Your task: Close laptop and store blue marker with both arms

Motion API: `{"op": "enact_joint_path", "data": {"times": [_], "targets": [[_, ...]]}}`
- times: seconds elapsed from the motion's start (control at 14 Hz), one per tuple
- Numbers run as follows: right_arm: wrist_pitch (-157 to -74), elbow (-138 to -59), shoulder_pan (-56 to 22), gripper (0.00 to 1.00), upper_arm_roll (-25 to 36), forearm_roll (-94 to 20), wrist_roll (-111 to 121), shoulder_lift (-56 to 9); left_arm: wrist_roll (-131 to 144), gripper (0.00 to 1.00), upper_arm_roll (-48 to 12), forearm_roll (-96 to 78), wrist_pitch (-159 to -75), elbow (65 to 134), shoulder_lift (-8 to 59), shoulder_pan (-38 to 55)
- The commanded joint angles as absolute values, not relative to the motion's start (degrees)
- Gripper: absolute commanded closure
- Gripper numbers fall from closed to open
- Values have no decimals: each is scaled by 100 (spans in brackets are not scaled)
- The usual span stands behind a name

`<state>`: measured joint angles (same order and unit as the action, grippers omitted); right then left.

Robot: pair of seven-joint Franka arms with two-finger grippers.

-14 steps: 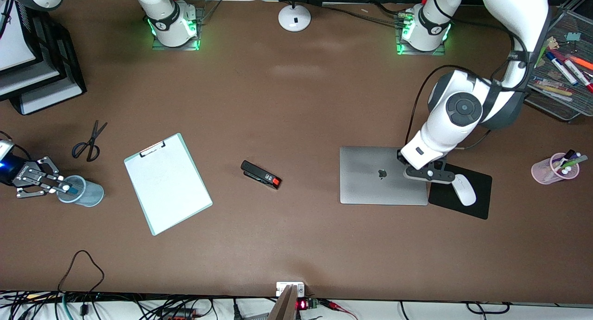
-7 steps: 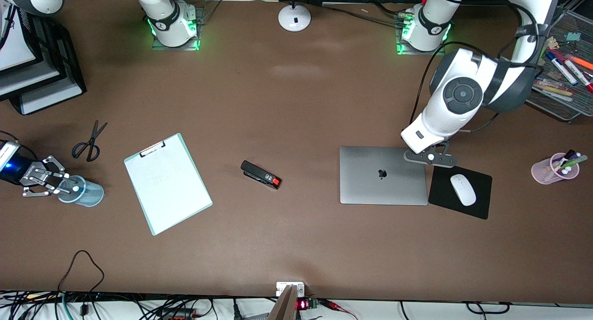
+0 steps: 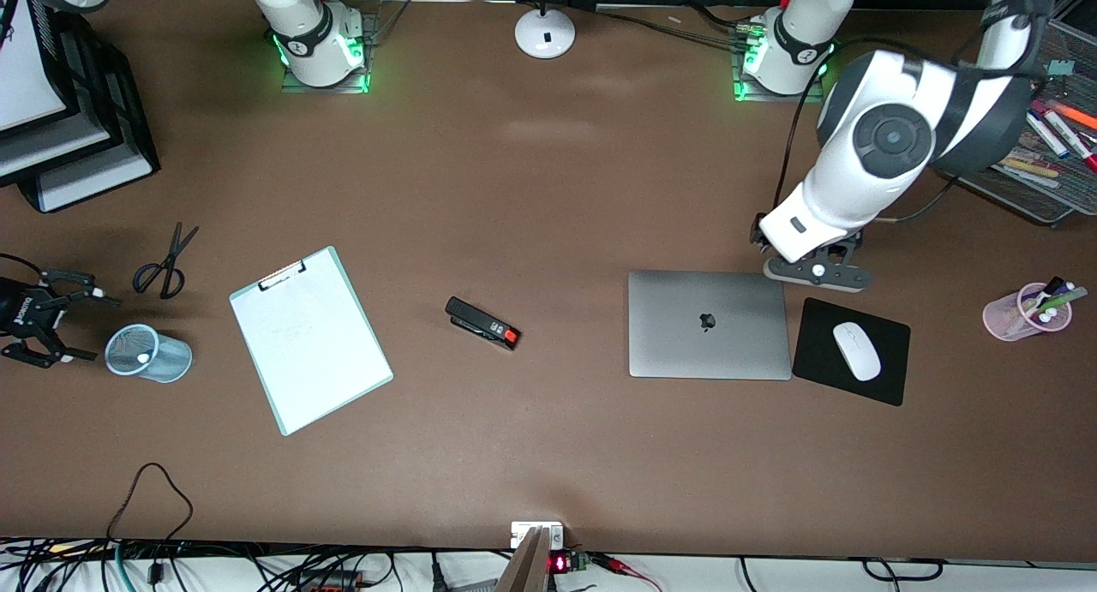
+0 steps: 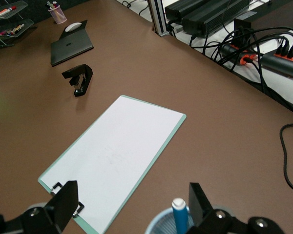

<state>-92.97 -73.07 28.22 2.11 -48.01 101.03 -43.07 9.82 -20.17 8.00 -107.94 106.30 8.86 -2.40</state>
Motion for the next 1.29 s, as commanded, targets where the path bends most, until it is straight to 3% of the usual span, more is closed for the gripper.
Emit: {"op": "enact_joint_path", "data": {"times": [0.0,0.5,1.0,1.21], "targets": [[-9255,-7348,2541,0,194,-4177,8934,-3843,712,0,-2039,493,-10198,10083,826,-316],[-8824,-7391,1829,0,211,-2868,6507,-2823,467,0,-2013,483,-8958,8870,879,-308],[-8622,-7637,890,0,211,-1760,4390,-1979,-123,0,-1969,501,-8640,8561,818,-580],[-8613,-7795,265,0,211,-1153,3045,-1645,-246,0,-1495,344,-8701,8762,493,-554]]}}
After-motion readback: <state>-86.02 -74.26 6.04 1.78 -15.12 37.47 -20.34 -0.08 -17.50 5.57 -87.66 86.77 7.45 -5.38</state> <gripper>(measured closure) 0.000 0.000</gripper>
